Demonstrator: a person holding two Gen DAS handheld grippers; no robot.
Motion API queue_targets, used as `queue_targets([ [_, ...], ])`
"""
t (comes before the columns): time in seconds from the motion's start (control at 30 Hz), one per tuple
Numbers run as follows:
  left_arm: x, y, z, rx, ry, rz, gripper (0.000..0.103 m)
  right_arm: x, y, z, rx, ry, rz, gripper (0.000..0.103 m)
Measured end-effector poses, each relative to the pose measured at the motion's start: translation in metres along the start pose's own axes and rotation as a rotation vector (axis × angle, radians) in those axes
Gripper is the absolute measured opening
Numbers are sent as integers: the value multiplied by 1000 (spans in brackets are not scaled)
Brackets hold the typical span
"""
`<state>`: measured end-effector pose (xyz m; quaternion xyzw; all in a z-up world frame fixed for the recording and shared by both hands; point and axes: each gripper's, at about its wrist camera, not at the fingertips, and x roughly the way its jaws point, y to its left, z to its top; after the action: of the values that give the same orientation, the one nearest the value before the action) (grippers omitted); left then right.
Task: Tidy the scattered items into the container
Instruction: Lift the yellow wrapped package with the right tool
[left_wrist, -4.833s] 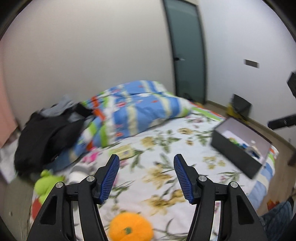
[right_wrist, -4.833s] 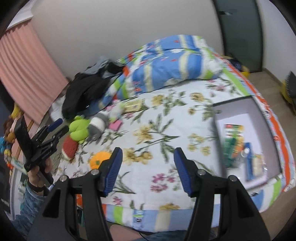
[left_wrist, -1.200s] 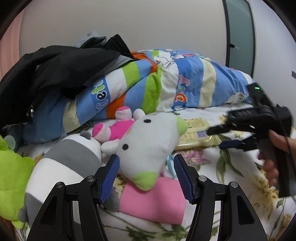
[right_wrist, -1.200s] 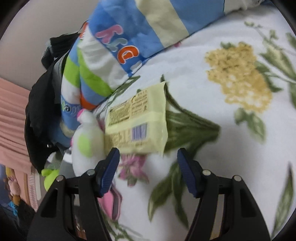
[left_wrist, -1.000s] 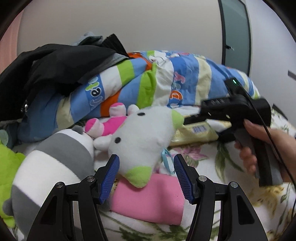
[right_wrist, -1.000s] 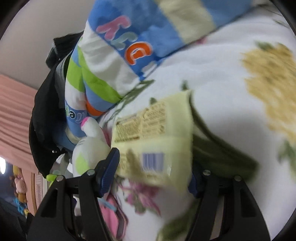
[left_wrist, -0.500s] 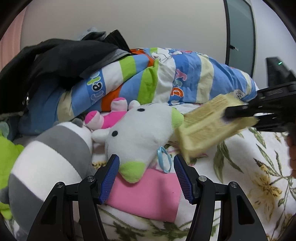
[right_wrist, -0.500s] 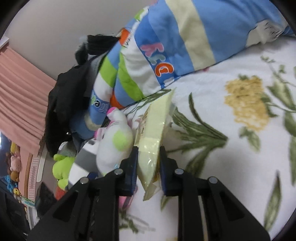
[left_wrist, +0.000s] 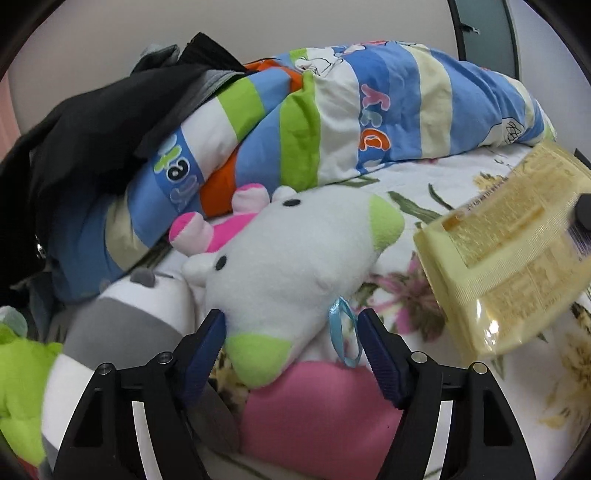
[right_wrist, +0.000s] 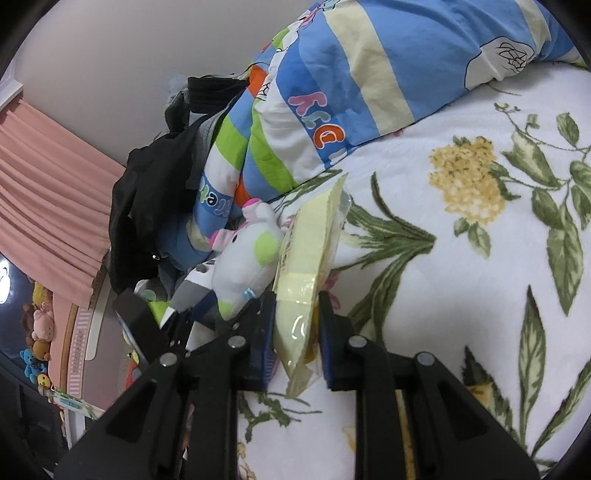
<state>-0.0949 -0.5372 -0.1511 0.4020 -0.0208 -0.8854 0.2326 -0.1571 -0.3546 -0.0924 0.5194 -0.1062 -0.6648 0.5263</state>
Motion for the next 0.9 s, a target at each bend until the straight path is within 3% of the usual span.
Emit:
queue_targets([
  [0.07, -6, 0, -1, 3, -20, -25, 56, -3, -1, 1, 3, 0, 3, 21],
  [0.3, -5, 18, -23, -50, 107, -170, 57, -11, -2, 3, 12, -6, 20, 21],
  [0.37, -11, 18, -32, -54, 117, -244, 57, -13, -3, 2, 15, -6, 26, 21],
  [0.5, -18, 3, -42, -18, 150, -274, 57, -16, -9, 1, 26, -11, 27, 21],
  [0.6, -25, -15, -54, 57, 166, -252, 57, -17, -12, 0, 31, -7, 27, 21],
  [0.9, -35, -47, -84, 267, 145, -91, 67, -21, -17, -1, 43, -10, 34, 21],
])
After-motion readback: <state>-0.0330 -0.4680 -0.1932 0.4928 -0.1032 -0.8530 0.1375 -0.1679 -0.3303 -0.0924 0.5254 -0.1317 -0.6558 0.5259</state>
